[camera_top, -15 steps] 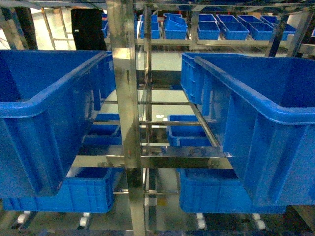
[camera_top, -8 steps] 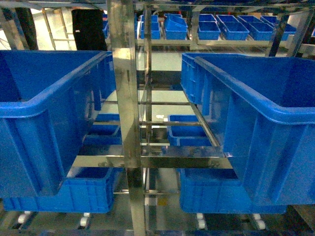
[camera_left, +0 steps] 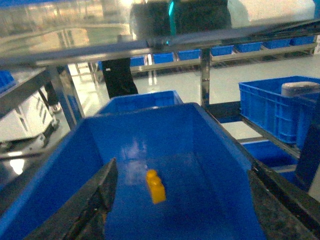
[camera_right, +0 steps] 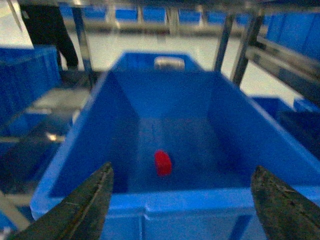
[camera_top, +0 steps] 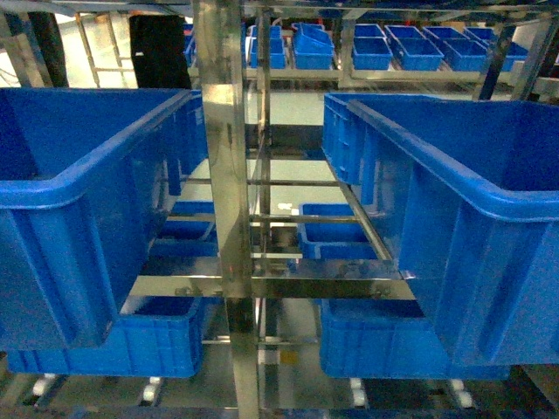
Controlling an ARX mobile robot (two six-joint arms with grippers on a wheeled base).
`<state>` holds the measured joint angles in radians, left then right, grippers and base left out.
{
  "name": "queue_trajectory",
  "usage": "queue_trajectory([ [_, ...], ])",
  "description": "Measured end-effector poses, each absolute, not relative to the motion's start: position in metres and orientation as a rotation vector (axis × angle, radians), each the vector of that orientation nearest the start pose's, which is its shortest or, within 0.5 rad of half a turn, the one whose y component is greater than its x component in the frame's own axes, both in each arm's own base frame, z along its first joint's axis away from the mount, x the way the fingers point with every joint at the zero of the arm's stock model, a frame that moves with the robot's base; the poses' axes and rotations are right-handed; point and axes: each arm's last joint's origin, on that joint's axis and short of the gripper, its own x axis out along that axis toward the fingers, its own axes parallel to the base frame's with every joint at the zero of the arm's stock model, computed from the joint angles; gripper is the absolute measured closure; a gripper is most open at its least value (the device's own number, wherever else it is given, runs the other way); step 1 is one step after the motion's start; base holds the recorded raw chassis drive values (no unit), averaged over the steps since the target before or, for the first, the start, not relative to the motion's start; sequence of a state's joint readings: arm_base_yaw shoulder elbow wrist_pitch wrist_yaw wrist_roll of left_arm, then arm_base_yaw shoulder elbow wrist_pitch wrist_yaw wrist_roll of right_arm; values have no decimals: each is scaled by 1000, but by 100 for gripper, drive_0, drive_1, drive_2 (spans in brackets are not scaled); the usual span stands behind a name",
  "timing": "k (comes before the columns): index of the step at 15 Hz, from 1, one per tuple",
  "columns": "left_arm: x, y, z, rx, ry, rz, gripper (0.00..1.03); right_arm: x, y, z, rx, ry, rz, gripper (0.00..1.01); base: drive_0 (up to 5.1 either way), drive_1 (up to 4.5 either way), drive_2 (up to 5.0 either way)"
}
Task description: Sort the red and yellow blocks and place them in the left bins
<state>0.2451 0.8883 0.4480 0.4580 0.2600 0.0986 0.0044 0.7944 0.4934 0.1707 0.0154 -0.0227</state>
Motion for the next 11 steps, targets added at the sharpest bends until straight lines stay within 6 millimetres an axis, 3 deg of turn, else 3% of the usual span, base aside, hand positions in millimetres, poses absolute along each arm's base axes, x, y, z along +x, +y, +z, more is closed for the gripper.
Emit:
queue_trajectory([
  [3, 176, 27, 230, 26, 12, -9, 56, 167, 0, 237, -15, 4, 0, 49, 0, 0, 0],
  [6, 157, 16, 209, 6, 4, 0, 96, 150, 0, 212, -15, 2, 1, 91, 0, 0, 0],
  [7, 153, 13, 204, 3, 6, -3, 101, 147, 0, 207, -14, 2, 1, 99, 0, 0, 0],
  [11, 137, -1, 189, 3, 1, -15, 101, 133, 0, 190, -12, 4, 1, 99, 0, 0, 0],
])
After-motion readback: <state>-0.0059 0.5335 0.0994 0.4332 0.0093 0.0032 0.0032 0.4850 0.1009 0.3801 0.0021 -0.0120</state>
